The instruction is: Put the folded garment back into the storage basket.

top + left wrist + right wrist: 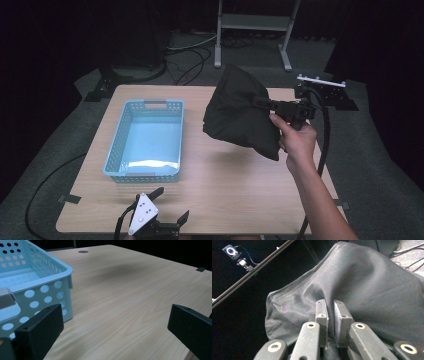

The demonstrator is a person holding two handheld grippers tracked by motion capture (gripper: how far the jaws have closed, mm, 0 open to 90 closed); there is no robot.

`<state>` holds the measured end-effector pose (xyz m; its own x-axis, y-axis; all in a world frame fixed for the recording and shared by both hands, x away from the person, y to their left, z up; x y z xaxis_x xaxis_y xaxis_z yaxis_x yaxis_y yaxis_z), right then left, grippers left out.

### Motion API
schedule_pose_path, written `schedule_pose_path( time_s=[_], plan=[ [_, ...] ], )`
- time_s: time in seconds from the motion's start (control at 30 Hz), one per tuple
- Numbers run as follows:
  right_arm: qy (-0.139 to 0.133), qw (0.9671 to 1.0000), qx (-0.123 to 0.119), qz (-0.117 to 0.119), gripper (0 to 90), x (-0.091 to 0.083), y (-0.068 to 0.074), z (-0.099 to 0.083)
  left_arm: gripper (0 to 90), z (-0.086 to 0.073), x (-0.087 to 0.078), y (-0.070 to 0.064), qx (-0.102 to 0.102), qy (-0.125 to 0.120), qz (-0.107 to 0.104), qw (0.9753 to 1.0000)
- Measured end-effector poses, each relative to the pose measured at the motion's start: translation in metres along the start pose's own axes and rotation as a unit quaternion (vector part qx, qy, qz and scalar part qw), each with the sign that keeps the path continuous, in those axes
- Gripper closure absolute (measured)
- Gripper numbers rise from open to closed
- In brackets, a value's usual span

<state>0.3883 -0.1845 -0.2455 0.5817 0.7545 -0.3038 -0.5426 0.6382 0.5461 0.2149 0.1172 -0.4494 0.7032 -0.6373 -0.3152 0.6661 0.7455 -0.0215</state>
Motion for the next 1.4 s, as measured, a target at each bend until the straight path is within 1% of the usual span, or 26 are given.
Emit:
schedule_pose_path(
  time_s=[0.07,0.23,0.6,0.8,1.2,1.4],
  plan=[
    [0.001,1.0,-0.003,0.002,83.5,0.004,0.005,0.004,0.0,0.0,0.0,0.0,0.002,0.0,0.0,1.0],
    [-0.002,0.9999,-0.008,0.01,83.5,0.015,0.019,0.012,0.0,0.0,0.0,0.001,-0.001,-0.001,0.001,1.0],
    [0.006,0.9995,-0.018,0.024,83.5,0.043,0.044,0.023,0.0,0.001,0.0,0.0,0.001,-0.001,0.0,1.0],
    [0.009,0.9993,-0.023,0.027,83.5,0.055,0.052,0.026,0.0,0.001,-0.001,0.002,-0.001,-0.002,0.001,1.0],
    [0.021,0.9988,-0.025,0.037,83.6,0.086,0.067,0.027,0.0,0.001,0.0,0.001,0.0,-0.002,-0.001,1.0],
    [0.027,0.9984,-0.027,0.043,83.5,0.104,0.077,0.025,0.0,0.001,0.0,0.001,-0.001,-0.004,-0.002,1.0]
  ],
)
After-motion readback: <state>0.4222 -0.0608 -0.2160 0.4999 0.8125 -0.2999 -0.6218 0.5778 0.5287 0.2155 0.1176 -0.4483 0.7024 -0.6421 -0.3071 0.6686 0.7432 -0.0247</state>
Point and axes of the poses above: each handheld gripper's, and its own axes: x roughly forward along the jaws, z roughly out of its top, y roughly to its left, the point moved 5 cm from there along x, roughly forward along the jaws, and after that the axes turned 1 degree about -z, right-handed, at the moved point
